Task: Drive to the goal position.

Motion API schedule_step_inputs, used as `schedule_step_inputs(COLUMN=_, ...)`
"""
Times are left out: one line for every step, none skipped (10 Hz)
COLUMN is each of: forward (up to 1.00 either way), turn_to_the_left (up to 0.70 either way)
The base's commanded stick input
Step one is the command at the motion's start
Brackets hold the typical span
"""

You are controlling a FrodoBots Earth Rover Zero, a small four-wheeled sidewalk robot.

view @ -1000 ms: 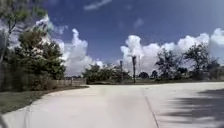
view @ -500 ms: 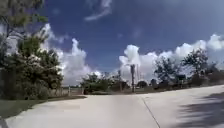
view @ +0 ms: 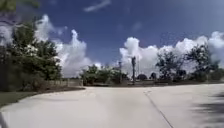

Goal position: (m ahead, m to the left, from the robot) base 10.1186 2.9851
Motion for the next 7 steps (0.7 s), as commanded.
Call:
schedule_step_inputs(forward=0.85, turn_to_the_left=0.0)
schedule_step_inputs(forward=0.85, turn_to_the_left=0.0)
schedule_step_inputs(forward=0.85, turn_to_the_left=0.0)
schedule_step_inputs(forward=0.85, turn_to_the_left=0.0)
schedule_step_inputs(forward=0.85, turn_to_the_left=0.0)
schedule_step_inputs(forward=0.85, turn_to_the_left=0.0)
schedule_step_inputs(forward=0.85, turn_to_the_left=0.0)
